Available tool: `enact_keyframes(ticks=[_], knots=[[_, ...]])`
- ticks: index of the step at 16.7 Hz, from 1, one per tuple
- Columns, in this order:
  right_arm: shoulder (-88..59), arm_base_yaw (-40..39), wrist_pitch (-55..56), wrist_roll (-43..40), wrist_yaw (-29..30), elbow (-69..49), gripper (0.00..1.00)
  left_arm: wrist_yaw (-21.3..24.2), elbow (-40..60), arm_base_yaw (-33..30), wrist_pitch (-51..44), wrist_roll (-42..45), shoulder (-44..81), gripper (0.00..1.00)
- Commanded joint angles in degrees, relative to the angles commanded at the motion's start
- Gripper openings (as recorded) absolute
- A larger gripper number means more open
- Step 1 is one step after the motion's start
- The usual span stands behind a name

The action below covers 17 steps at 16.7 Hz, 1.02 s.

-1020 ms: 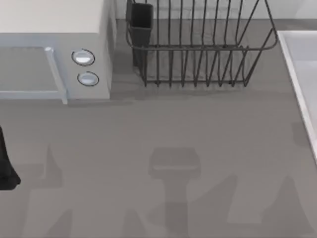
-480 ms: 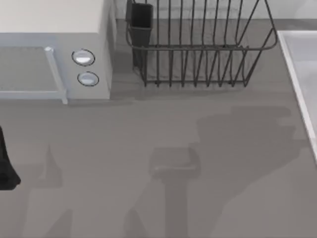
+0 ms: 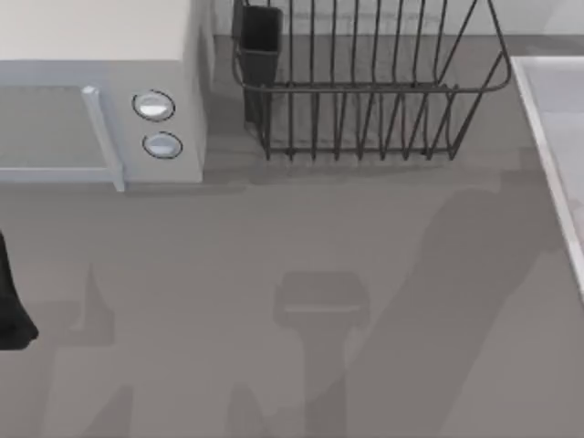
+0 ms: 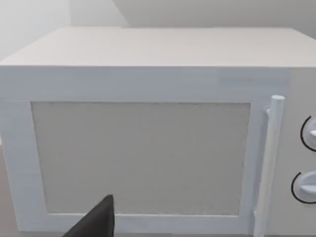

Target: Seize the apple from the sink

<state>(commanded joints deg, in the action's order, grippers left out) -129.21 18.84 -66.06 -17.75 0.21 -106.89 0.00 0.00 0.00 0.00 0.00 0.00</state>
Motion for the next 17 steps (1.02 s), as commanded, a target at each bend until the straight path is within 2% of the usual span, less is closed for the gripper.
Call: enact_keyframes(ticks=[9,17], knots=[[-2.85,0.07,-0.21,-0.24,0.03,-1.3,1.0,0.0,0.0,0.0,0.0,0.0,0.0,1.0],[-13.38,0.24,20.55,-0.09,0.16,7.78,1.0,0.0,0.0,0.0,0.0,0.0,0.0,1.0]])
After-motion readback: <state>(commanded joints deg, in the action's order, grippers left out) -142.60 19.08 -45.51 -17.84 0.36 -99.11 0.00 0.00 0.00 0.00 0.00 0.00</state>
